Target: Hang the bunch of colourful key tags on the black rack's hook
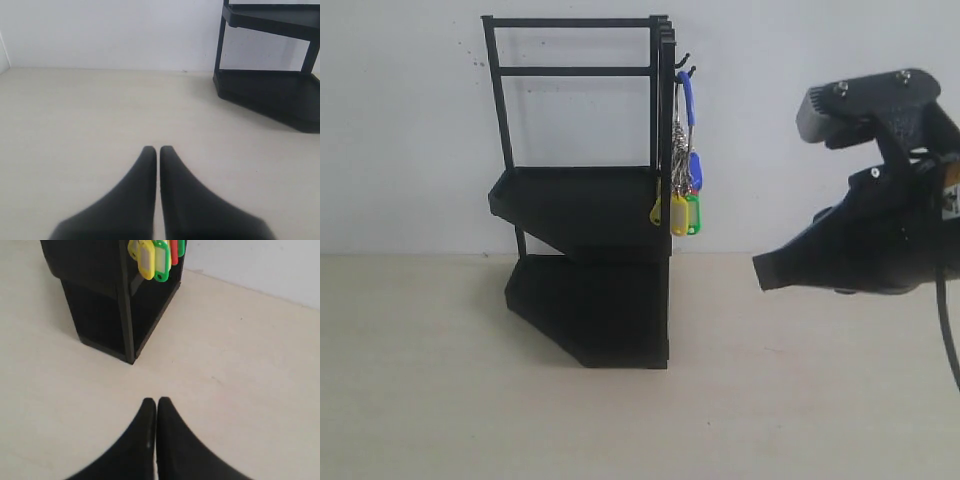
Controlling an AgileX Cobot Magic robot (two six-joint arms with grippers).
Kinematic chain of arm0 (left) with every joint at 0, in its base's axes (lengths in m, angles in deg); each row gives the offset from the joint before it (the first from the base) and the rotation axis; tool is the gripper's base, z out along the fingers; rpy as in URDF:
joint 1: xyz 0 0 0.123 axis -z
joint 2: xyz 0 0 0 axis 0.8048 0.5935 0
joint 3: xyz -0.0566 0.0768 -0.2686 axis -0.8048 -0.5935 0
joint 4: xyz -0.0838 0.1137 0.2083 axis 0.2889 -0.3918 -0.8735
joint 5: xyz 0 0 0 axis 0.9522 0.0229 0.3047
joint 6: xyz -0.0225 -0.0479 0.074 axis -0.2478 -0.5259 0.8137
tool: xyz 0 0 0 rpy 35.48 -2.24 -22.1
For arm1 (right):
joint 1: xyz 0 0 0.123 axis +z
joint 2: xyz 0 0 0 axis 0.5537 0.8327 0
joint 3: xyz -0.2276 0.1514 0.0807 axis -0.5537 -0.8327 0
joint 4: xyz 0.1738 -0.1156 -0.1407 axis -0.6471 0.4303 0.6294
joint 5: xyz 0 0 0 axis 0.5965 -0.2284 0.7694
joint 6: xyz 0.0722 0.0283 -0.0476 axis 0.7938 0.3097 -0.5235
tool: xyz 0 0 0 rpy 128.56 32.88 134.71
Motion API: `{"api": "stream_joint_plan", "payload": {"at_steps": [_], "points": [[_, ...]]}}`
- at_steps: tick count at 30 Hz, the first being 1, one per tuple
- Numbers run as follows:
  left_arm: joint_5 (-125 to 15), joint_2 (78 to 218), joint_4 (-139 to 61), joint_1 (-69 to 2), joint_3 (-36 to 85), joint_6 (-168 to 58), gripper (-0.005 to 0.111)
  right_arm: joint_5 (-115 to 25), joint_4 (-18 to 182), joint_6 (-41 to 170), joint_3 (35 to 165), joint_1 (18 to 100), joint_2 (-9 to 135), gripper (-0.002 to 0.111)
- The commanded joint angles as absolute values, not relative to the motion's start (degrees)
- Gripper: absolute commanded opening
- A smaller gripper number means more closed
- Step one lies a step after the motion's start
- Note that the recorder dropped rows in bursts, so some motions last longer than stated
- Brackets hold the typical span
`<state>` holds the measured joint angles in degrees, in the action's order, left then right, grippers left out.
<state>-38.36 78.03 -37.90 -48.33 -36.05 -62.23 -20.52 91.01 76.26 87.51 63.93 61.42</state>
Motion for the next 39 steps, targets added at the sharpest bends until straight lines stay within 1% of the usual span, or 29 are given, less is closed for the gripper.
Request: {"api": "stream_joint_plan", "payload": {"at_steps": [1, 4, 20, 29, 39], "points": [[-38.48, 78.23, -37.74, -48.44, -35.91, -62.23, 0.004, -21.17, 85.99, 79.76, 85.37, 64.06, 60.64, 0.0], [-38.48, 78.23, -37.74, -48.44, -35.91, -62.23, 0.004, -18.81, 84.58, 80.16, 85.09, 64.06, 60.64, 0.0], [-38.48, 78.23, -37.74, -48.44, -35.91, -62.23, 0.004, -19.09, 84.71, 79.81, 85.09, 64.06, 60.64, 0.0], [-38.48, 78.23, -37.74, -48.44, -35.91, -62.23, 0.004, -22.57, 85.21, 79.68, 85.09, 64.06, 60.51, 0.0], [-38.48, 78.23, -37.74, -48.44, -35.91, -62.23, 0.004, -22.6, 85.62, 78.46, 82.19, 63.82, 51.98, 0.0]]}}
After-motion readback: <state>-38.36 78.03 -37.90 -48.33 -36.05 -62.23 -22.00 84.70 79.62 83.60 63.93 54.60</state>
